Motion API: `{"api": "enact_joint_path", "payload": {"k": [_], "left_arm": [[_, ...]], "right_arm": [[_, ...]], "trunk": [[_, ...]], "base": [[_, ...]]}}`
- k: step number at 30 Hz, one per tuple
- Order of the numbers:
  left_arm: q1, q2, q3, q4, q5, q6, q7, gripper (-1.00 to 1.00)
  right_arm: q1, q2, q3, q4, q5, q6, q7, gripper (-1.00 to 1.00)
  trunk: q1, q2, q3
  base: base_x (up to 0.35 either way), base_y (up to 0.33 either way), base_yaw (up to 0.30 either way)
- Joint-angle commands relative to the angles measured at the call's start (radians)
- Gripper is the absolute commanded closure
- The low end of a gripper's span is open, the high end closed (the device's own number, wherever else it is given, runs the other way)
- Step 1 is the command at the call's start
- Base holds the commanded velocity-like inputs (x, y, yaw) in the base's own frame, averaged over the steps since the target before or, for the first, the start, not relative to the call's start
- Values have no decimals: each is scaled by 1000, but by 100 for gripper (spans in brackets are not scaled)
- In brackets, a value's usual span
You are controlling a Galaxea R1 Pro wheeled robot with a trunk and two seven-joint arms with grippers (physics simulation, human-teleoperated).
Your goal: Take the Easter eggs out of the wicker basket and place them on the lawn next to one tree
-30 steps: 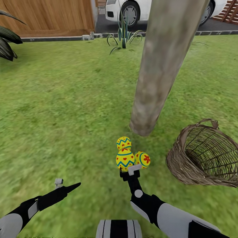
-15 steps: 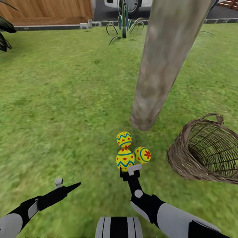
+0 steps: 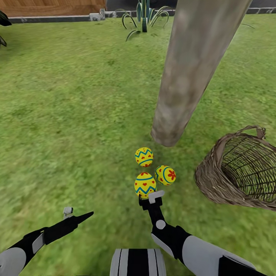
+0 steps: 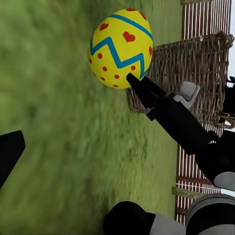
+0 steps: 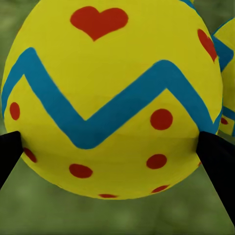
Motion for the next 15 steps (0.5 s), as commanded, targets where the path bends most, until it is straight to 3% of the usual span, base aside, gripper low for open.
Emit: {"api": "enact_joint_path", "payload": {"k": [1, 6, 15], "left_arm": [[0, 0, 4, 0, -3, 11, -5, -100], [0, 2, 4, 1, -3, 9, -6, -100], [0, 0, 5, 1, -3, 9, 1, -100]], "right_arm": [[-1, 0, 9, 0, -9, -5, -5, 100], [-1, 0, 9, 0, -9, -5, -5, 100], [-1, 0, 9, 0, -9, -5, -5, 100]], "trunk": [[0, 0, -1], [0, 0, -1], [0, 0, -1]], "base": [[0, 0, 0], [1, 0, 0], [180, 37, 0]]}}
